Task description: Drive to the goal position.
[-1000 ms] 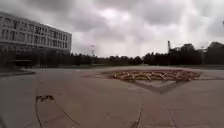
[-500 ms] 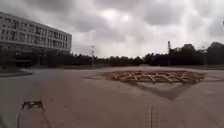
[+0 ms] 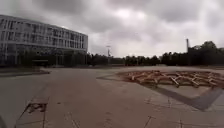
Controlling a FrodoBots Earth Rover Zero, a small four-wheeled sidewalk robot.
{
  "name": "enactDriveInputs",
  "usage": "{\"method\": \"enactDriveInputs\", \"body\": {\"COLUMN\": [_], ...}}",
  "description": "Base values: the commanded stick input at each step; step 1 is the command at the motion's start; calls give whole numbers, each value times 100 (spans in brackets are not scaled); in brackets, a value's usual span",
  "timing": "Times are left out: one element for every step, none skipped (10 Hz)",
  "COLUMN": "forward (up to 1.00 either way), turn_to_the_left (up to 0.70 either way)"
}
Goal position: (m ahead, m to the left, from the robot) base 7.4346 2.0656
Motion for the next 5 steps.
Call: {"method": "enactDriveInputs", "body": {"forward": [70,70,70,70,70], "turn_to_the_left": [0,0,0,0,0]}}
